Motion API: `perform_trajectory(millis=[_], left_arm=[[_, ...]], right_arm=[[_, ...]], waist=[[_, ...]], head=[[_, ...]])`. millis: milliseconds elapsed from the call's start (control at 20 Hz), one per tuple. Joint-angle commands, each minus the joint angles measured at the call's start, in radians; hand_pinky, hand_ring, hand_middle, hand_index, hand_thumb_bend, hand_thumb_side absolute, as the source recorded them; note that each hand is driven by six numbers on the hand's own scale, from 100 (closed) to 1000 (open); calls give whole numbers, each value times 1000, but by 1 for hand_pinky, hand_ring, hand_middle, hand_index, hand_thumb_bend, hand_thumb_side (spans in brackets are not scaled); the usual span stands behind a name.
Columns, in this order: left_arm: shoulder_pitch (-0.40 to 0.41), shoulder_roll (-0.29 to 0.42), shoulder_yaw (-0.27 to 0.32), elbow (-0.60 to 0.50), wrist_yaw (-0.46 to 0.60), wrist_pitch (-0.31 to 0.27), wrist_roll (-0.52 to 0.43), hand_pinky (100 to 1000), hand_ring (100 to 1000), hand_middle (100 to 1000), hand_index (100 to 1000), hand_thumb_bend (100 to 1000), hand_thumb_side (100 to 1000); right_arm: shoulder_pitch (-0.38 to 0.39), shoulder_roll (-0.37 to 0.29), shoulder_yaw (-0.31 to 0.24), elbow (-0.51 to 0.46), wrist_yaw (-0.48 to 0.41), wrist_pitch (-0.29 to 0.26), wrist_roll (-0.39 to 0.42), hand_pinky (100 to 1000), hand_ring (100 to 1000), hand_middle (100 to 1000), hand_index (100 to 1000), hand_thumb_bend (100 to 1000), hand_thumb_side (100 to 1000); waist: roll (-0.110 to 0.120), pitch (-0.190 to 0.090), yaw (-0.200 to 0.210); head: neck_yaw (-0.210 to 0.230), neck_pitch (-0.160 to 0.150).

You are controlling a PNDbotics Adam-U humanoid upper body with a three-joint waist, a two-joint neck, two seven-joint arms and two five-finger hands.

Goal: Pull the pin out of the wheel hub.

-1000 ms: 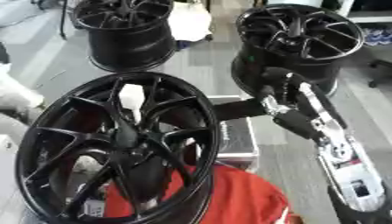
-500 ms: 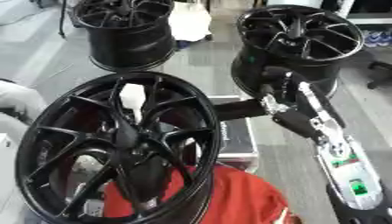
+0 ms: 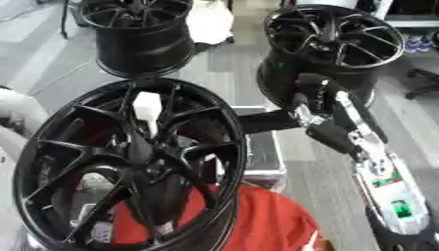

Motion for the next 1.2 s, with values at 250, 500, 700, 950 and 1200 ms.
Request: perform_trajectory(millis=[250, 500, 700, 950, 1200], left_arm=[[64, -100, 68, -196, 238, 32, 73, 661, 630, 714, 859, 100, 618], [115, -232, 112, -430, 486, 129, -32, 635, 602, 683, 841, 100, 663], [141, -335, 160, -578, 593, 237, -87, 620, 589, 665, 830, 100, 691], [146, -461, 203, -701, 655, 373, -62, 611, 579, 648, 820, 100, 703], [132, -534, 216, -749, 654, 461, -42, 608, 575, 641, 817, 100, 715]], right_arm=[[-15, -5, -14, -14, 0, 1, -7, 709, 718, 799, 863, 100, 391], [-20, -1, -16, -16, -1, 1, -9, 709, 718, 799, 863, 100, 390], [-20, -1, -18, -15, -2, 1, -11, 709, 717, 799, 863, 100, 389], [-20, 1, -18, -15, -3, 1, -11, 710, 717, 798, 863, 100, 389], [-16, 3, -18, -14, -3, 0, -12, 710, 717, 797, 863, 100, 388]], waist=[[-6, -2, 9], [-15, 6, 17], [-18, 15, 24], [-19, 15, 34], [-21, 12, 43]], head=[[-13, -6], [-20, -15], [-30, -20], [-37, -18], [-41, -19]])
